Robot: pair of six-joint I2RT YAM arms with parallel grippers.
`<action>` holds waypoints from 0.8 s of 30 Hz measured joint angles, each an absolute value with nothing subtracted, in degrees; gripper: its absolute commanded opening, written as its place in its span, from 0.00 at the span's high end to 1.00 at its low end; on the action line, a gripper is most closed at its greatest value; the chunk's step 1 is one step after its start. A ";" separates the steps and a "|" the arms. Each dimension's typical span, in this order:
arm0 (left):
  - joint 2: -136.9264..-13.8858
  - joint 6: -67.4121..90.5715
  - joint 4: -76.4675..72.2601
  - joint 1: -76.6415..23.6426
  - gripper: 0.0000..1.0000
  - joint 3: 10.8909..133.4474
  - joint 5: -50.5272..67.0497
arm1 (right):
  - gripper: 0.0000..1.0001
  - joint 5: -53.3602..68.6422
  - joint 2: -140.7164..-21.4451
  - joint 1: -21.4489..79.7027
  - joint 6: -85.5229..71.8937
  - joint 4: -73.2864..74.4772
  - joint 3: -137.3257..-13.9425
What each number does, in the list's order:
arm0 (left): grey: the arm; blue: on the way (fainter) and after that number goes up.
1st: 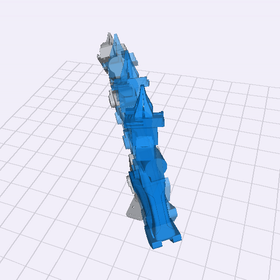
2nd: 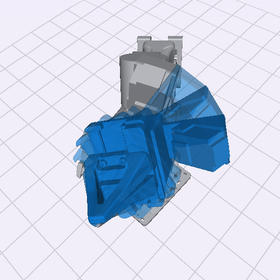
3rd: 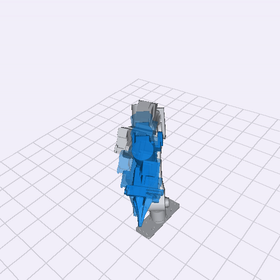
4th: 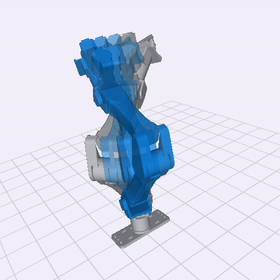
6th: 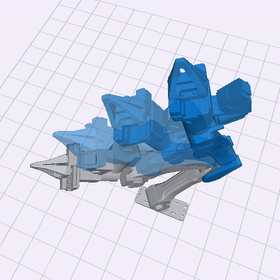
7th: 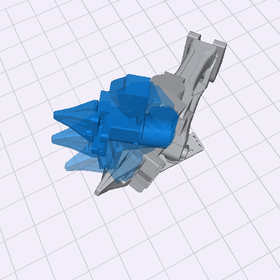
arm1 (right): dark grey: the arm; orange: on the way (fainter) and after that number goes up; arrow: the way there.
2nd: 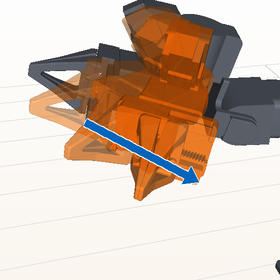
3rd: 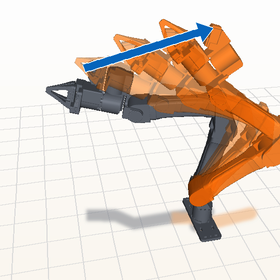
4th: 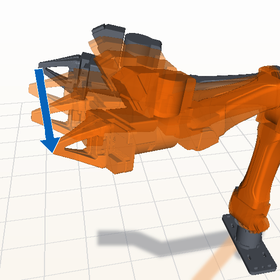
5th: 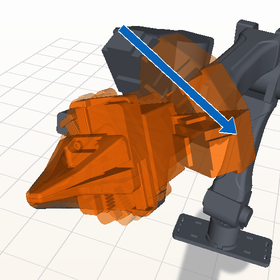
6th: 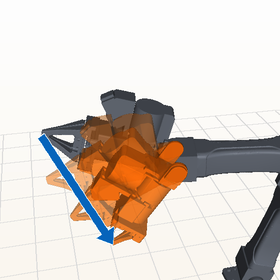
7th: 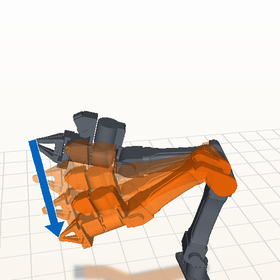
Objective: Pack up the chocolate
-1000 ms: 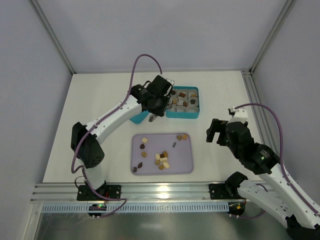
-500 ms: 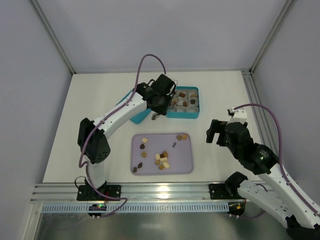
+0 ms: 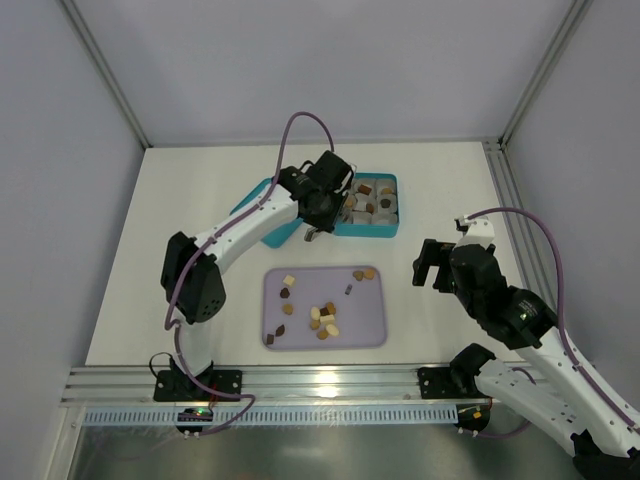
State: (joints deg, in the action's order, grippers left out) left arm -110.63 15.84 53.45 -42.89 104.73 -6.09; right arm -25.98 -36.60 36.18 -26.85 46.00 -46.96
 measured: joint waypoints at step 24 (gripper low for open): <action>-111.07 15.51 53.43 -42.46 0.64 104.79 -5.93 | 0.00 -26.00 -36.60 36.18 -26.83 46.00 -46.89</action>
